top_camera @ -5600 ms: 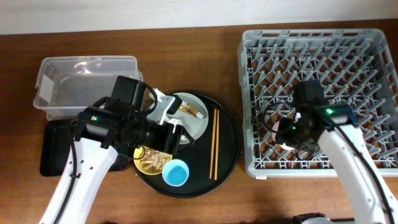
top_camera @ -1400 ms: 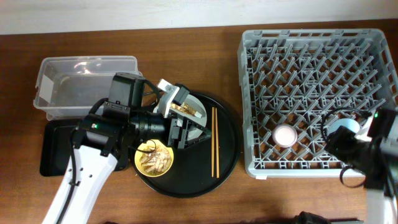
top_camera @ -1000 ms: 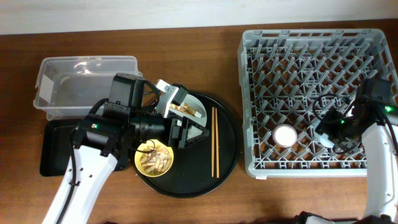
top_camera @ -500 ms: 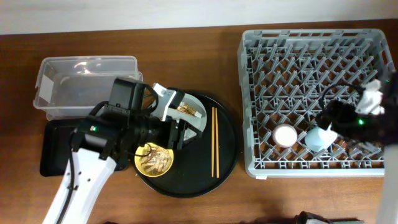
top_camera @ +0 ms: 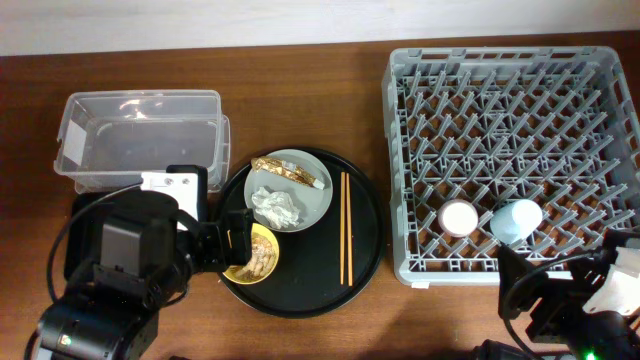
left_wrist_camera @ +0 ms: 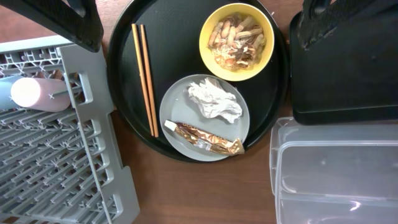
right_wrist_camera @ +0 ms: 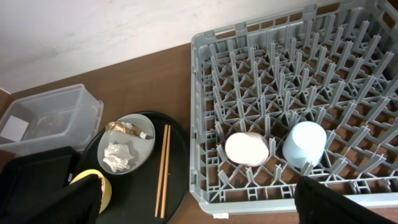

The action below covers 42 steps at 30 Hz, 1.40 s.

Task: Sort waste into correct bins and load items into the dishwasher rack
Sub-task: 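Grasp the yellow bowl with the left gripper and lift it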

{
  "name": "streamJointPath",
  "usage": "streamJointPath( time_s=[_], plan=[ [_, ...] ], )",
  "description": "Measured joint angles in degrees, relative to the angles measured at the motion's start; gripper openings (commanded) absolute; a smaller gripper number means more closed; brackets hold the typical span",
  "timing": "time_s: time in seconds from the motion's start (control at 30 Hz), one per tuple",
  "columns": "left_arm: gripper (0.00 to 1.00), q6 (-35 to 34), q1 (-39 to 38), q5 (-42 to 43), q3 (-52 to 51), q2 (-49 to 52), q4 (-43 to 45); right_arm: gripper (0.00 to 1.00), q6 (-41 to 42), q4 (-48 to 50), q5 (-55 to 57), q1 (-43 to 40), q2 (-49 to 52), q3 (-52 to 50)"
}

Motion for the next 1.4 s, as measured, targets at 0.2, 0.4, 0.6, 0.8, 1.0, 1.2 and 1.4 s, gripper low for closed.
streamJointPath(
  time_s=[0.2, 0.4, 0.6, 0.8, 1.0, 1.2, 1.4],
  plan=[
    [0.82, 0.15, -0.61, -0.15, -0.07, 1.4, -2.67, 0.99, 0.0, 0.0, -0.02, 0.0, 0.0, 0.0],
    [0.62, -2.69, -9.79, -2.19, -9.42, 18.58, -0.48, 0.99, 0.0, 0.02, -0.04, 0.0, 0.0, -0.02],
    [0.47, -6.25, -15.58, -4.44, -13.51, 34.8, 10.12, 0.99, -0.04, 0.0, -0.04, 0.0, 0.0, -0.07],
    [0.22, -10.62, -16.31, -7.26, -13.64, 43.69, 10.91, 0.99, 0.0, 0.0, -0.04, 0.0, 0.0, -0.07],
    [0.0, -12.26, -16.72, -8.13, -13.68, 45.51, 11.41, 0.99, 0.0, -0.02, -0.07, 0.0, 0.0, -0.07],
    [0.0, -12.37, -17.81, -7.87, -13.46, 40.94, 4.11, 0.99, -0.02, 0.02, -0.09, 0.0, 0.0, -0.07],
    [0.0, -7.06, -10.21, -5.64, -5.09, 21.64, -0.42, 0.99, -0.04, 0.0, -0.22, 0.0, 0.0, -0.07]
  ],
)
